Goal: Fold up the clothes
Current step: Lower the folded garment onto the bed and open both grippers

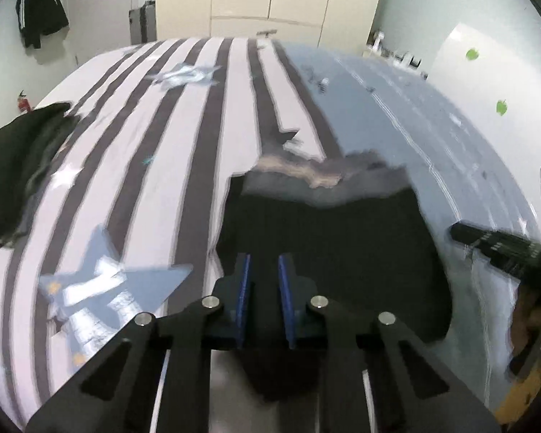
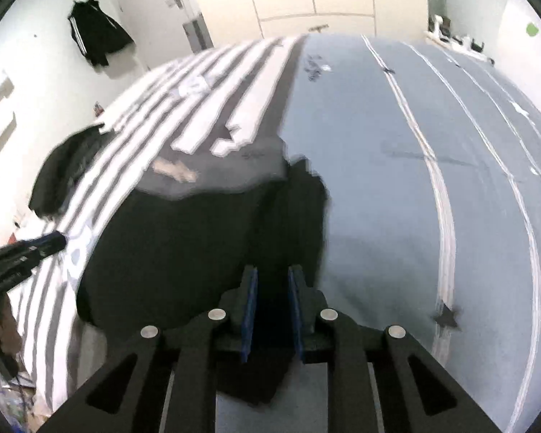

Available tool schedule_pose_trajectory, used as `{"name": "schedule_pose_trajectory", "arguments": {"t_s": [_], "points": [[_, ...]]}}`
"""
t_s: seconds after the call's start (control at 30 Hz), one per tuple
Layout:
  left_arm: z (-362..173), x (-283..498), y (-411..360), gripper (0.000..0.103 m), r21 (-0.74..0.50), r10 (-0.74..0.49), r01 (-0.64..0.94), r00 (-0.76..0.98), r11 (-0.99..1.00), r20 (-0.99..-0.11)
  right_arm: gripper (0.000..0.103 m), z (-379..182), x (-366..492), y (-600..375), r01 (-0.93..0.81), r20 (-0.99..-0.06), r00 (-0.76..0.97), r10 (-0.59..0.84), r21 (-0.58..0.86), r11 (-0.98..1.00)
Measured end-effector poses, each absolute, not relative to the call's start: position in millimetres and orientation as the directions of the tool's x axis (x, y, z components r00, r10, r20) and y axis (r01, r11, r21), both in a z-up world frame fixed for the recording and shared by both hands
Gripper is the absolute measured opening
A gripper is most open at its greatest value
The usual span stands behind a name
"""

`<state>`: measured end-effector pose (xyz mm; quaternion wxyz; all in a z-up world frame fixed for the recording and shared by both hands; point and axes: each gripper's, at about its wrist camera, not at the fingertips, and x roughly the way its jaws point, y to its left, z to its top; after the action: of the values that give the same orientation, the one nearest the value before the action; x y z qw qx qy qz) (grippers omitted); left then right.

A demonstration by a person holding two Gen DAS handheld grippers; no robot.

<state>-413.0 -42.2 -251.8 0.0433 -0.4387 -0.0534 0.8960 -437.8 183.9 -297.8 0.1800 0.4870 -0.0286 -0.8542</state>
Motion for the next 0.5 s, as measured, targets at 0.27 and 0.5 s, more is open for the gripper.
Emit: {"name": "schedule_pose_trajectory", "arguments": {"t_s": [0.27,0.5], "points": [[-336,-415,-55,0.011,-0.018,0.062,-0.080,-0.586,-0.997,-0.808,0.024,-358,-442,154,0.312,-0.774,-0.544,-0.325,0.174,-0.934],[-321,-424,-99,0.011,-0.011,-0.036,0.076,-0.586,-0.997,-0.810,0.022,-347,-438,178,0.318,-0.788,-0.535,-0.304,0.145,-0.937]]}}
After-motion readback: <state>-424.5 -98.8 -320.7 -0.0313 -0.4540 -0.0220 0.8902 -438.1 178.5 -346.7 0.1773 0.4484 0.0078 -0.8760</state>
